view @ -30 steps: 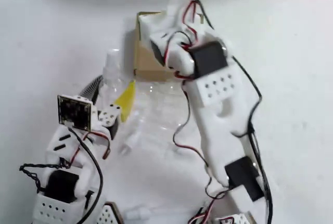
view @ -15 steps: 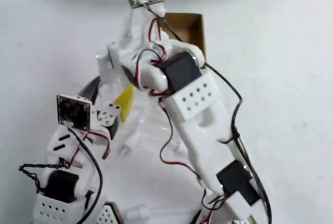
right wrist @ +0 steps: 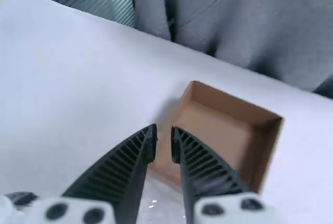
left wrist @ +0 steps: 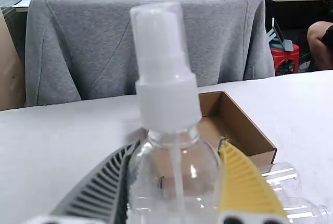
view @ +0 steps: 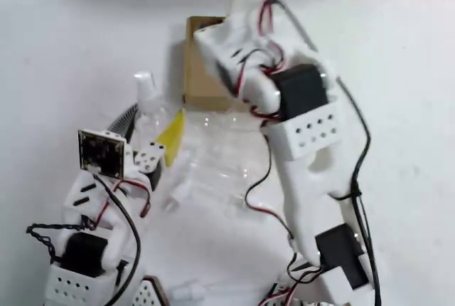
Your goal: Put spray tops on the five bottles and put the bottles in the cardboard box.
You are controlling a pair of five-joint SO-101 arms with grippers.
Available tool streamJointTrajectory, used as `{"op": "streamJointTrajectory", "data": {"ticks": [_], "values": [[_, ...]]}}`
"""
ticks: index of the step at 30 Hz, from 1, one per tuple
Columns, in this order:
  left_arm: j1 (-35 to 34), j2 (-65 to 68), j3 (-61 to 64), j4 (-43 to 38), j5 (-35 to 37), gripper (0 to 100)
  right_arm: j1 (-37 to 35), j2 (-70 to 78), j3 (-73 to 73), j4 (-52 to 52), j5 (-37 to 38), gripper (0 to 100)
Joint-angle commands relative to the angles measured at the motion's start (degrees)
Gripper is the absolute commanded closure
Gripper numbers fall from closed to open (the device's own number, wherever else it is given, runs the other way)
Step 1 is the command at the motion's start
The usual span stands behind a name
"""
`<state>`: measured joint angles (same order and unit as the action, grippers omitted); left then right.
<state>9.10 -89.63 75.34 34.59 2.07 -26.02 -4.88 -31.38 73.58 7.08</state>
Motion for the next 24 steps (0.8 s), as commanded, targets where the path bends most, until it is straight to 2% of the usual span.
{"op": "streamJointTrajectory", "data": {"ticks": [1, 3, 11, 20, 24], "values": [[-0.4, -0.6, -0.7, -1.8, 0.7, 94, 4.7, -2.1, -2.2, -3.4, 11.0, 97.4], [-0.5, -0.6, -0.8, -1.8, 0.7, 94, 6.5, -0.6, -2.3, -4.6, 13.3, 97.4], [-0.6, 2.7, -1.4, -3.2, 0.8, 94, 12.8, 9.8, -3.3, -10.4, 13.6, 97.1], [-4.0, 21.4, -3.8, -13.6, 0.8, 94, 15.8, 27.6, -23.8, -1.5, 13.6, 96.9], [-3.9, 23.9, -3.8, -15.3, 0.8, 94, 16.6, 37.1, -32.9, 1.2, 13.6, 89.6]]}}
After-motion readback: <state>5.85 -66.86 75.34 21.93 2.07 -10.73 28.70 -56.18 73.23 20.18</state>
